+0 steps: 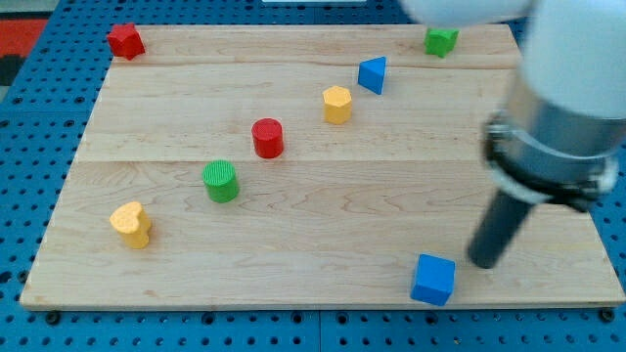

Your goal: Place the cube to the bottom left corner of the board

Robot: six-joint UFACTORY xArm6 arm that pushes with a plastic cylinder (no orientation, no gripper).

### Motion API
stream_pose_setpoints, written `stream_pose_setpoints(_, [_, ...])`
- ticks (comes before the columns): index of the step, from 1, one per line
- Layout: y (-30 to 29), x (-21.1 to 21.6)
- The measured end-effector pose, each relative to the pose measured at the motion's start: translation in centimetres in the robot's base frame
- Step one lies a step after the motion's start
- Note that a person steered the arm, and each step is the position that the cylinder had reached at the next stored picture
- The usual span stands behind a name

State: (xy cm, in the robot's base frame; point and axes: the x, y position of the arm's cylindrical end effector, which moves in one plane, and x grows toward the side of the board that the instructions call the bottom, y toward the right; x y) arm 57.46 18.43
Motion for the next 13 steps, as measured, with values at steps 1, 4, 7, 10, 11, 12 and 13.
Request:
stream_pose_setpoints(1, [-1.7, 3.2])
stream_pose_setpoints(4, [-20.4, 0.1])
stream_pose_setpoints(7, [-20.2, -1.1])
stream_pose_setpoints(10, [-7.8, -2.5])
stream_pose_setpoints(11, [-11.3, -3.0])
stream_pose_setpoints(12, [-19.4, -3.2])
stream_pose_setpoints(13, [-15.6, -5.1])
